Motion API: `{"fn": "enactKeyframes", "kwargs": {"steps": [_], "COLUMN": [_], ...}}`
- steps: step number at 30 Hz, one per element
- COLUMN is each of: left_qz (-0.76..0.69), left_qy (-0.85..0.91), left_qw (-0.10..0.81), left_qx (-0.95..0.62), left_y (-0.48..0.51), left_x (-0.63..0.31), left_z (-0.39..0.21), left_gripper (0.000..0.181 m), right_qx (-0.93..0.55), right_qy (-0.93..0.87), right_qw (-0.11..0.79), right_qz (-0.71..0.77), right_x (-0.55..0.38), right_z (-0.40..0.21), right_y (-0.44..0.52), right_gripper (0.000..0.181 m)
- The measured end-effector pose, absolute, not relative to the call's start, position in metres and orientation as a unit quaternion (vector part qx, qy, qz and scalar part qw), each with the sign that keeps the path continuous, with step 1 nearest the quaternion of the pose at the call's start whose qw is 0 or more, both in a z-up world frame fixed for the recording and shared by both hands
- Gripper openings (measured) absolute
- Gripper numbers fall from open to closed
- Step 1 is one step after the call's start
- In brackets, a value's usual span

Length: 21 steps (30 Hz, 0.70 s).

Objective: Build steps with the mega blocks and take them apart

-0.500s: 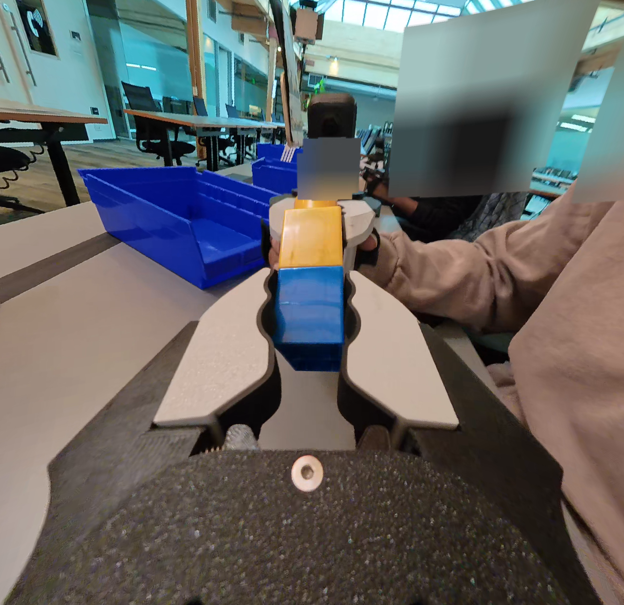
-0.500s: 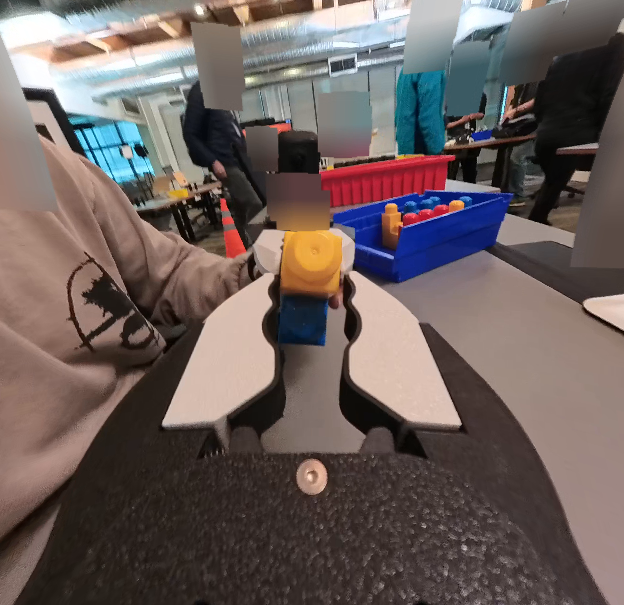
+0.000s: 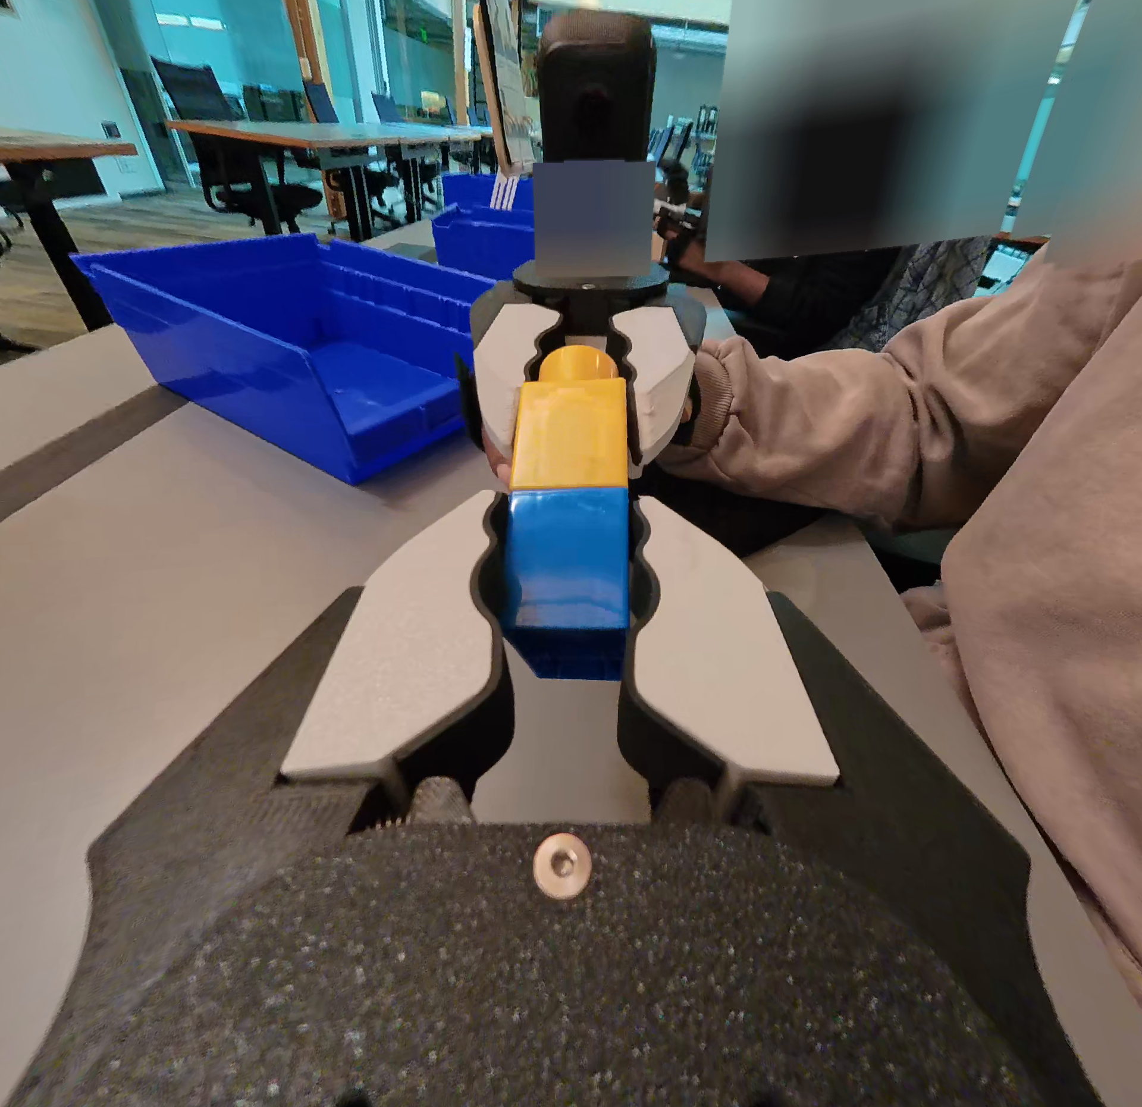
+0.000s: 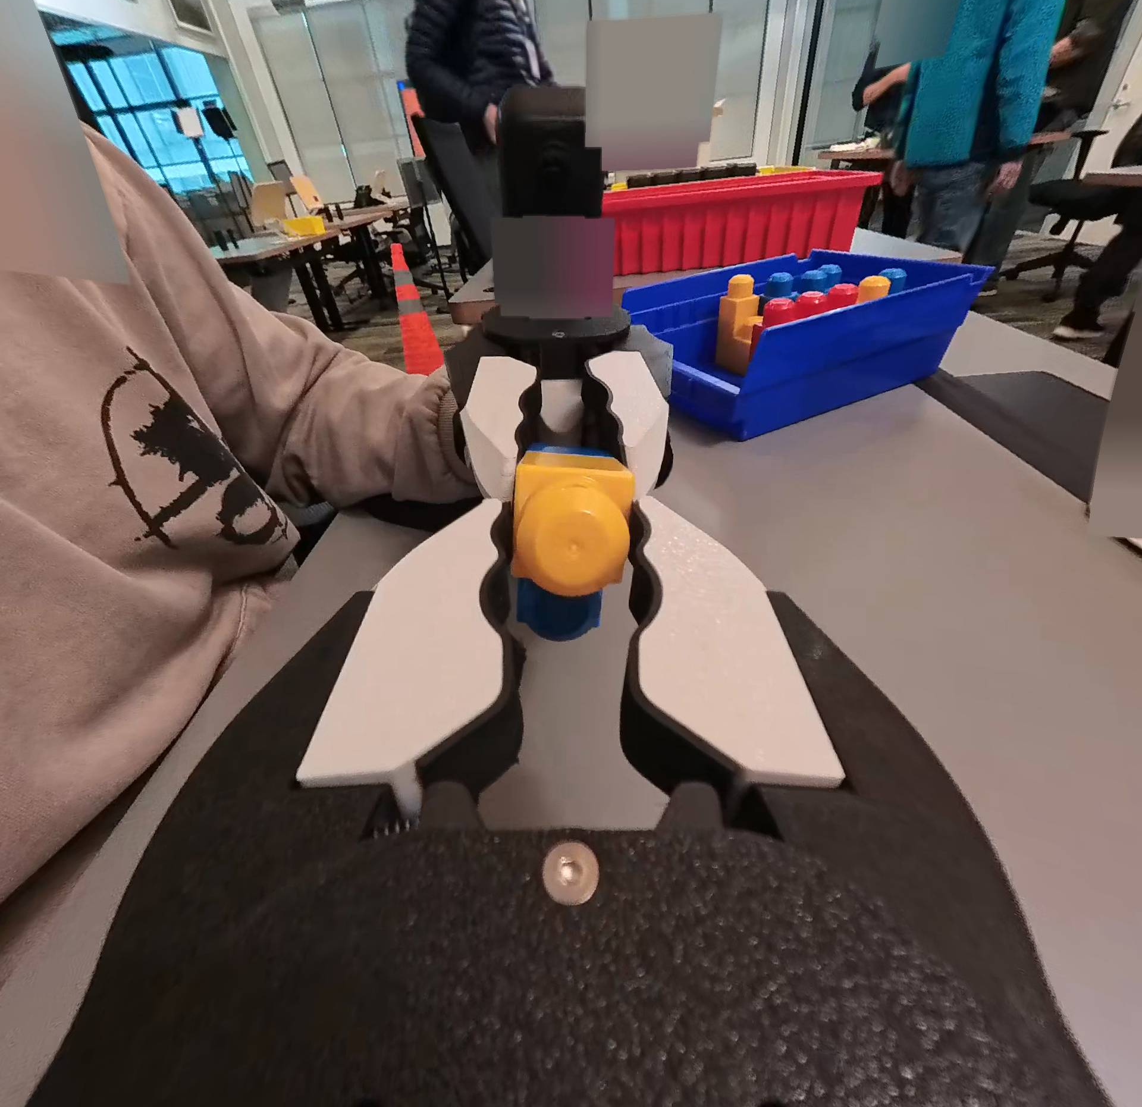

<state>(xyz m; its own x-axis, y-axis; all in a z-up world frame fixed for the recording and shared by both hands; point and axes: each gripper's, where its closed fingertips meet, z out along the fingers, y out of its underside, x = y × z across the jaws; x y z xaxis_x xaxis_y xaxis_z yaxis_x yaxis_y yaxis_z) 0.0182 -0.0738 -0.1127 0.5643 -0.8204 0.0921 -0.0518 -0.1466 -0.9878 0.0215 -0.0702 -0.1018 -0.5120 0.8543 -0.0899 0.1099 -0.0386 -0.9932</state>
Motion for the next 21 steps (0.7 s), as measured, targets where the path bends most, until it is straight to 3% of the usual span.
{"fn": "enactKeyframes", "kwargs": {"steps": [5,8,21], "left_qz": [-0.353,-0.375,-0.367], "left_qy": [0.326,0.319,0.311], "left_qw": [0.593,0.589,0.578], "left_qx": [-0.646,-0.641,-0.659], "left_y": [-0.078,-0.080,-0.079], "left_x": [0.022,0.023,0.013], "left_z": [-0.105,-0.102,-0.100], "left_gripper": [0.043,0.036,0.037], "right_qx": [-0.357,-0.344,-0.375], "right_qy": [-0.603,-0.580,-0.604], "right_qw": [0.316,0.325,0.309], "right_qz": [0.640,0.663,0.632], "right_x": [0.029,0.034,0.033], "right_z": [-0.086,-0.075,-0.090], "right_y": [-0.073,-0.068,-0.061], "right_gripper": [0.035,0.035,0.033]}}
